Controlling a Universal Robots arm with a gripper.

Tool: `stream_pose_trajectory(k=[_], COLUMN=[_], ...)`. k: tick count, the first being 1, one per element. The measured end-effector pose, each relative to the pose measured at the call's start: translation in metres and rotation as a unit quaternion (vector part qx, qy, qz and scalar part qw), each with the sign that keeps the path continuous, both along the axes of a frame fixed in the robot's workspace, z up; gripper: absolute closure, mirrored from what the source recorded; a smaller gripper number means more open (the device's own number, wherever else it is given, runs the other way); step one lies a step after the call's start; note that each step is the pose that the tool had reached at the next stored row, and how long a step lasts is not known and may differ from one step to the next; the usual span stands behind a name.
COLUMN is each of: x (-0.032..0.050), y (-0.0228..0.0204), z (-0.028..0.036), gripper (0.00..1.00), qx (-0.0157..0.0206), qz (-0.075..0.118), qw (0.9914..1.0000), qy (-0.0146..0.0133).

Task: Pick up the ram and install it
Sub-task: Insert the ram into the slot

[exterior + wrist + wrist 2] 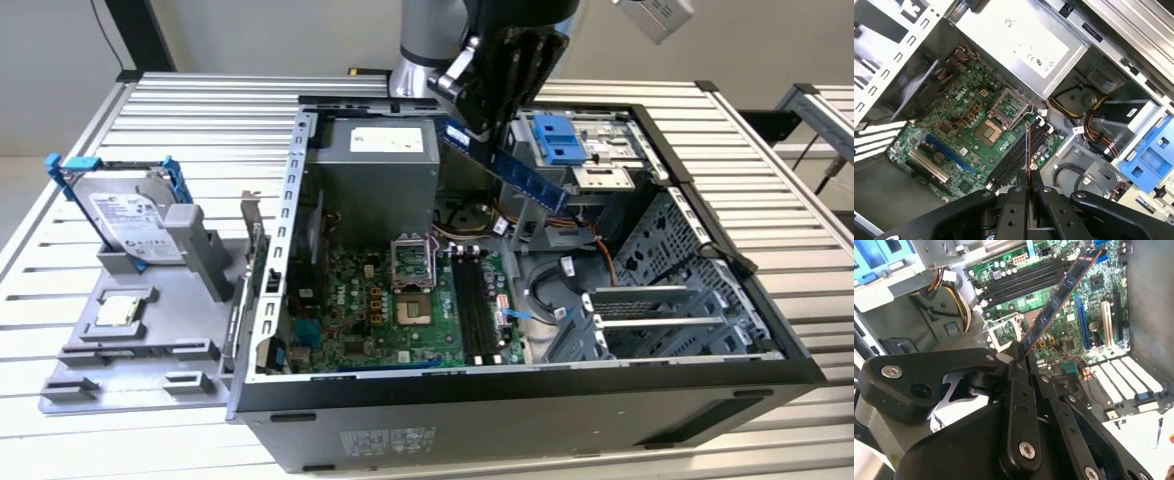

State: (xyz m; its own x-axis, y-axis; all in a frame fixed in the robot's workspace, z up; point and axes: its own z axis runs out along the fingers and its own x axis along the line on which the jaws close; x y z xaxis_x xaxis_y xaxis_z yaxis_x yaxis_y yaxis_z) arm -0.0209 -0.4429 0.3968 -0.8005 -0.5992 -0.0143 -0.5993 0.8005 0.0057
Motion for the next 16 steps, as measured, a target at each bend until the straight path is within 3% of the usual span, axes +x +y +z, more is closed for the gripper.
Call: stream_pose_trajectory(k=[4, 8, 12, 16], x=[0.0000, 0.0000, 0.0000, 0.0000], y=[0.0000, 0.0000, 0.0000, 0.0000], z=[0.0000, 0.0000, 0.0000, -0.0001], gripper=[1.00, 1.00, 1.00, 1.00], qx=[0.0000, 0.0000, 0.0000, 0.0000], qz=[-0.033, -0.069, -0.104, -0.140], qw=[0.99944, 0.99763, 0.99457, 0.99020], qy=[0.0000, 0.0000, 0.0000, 0.0000])
